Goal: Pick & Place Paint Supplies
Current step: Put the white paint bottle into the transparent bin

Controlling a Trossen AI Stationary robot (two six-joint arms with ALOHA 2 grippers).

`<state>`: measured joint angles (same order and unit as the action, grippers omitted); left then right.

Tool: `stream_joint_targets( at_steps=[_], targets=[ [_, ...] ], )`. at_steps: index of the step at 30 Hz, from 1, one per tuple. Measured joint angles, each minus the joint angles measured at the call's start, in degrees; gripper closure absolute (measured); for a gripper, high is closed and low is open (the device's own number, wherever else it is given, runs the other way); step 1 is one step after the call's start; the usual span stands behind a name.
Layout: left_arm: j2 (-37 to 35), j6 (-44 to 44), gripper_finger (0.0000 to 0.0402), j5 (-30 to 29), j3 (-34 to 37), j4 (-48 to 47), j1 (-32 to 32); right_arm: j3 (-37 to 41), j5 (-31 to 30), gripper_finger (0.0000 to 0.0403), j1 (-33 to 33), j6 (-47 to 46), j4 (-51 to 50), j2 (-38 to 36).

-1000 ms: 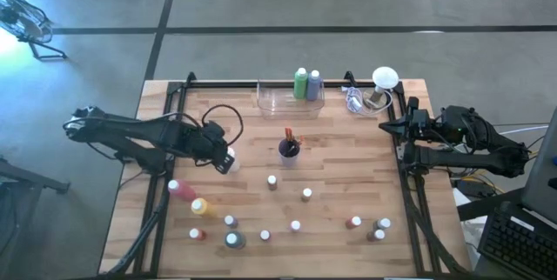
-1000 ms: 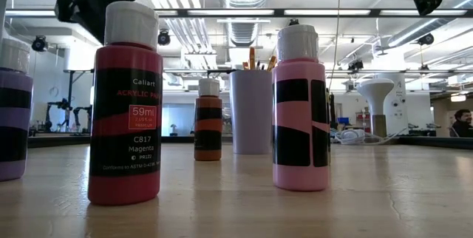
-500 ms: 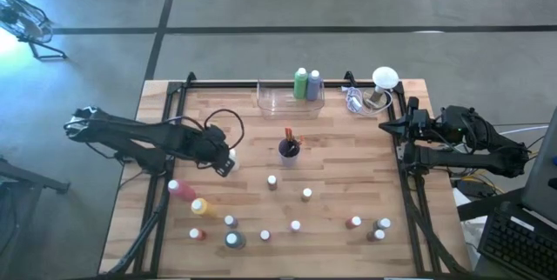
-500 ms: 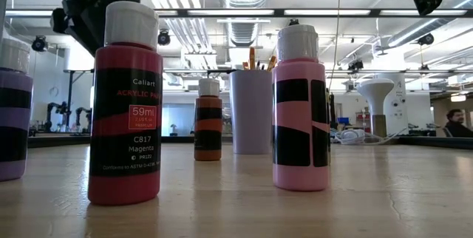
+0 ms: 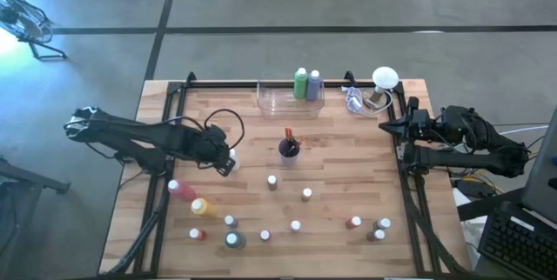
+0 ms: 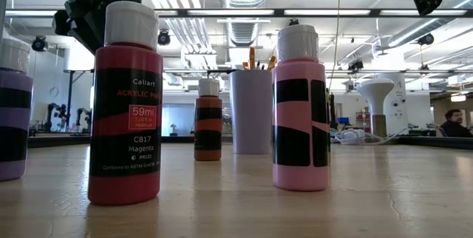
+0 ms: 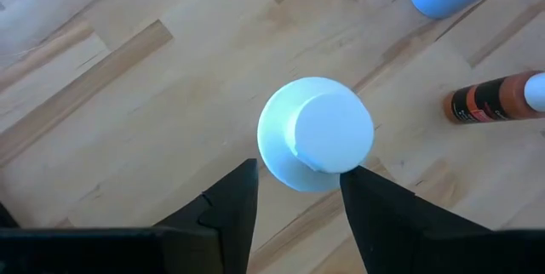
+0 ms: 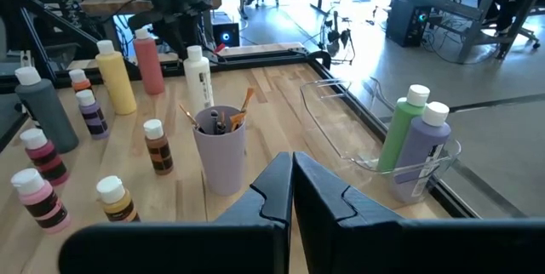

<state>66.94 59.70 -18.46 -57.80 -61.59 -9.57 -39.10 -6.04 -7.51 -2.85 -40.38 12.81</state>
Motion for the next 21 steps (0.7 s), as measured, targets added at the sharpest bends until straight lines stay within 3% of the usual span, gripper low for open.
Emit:
stream_joint_targets(
  at_steps=[12, 21],
  targets=[
    [0.0, 0.1, 0.0153, -1.6, 0.0, 1.2, 0.3, 0.0, 0.0, 0.0394, 0.0, -0.1, 0.0, 0.0],
    [0.1, -0.4, 0.0149, -5.5, 0.0, 3.1, 0.3, 0.0, 0.0, 0.0394, 0.0, -0.1, 0.0, 0.0]
  ],
)
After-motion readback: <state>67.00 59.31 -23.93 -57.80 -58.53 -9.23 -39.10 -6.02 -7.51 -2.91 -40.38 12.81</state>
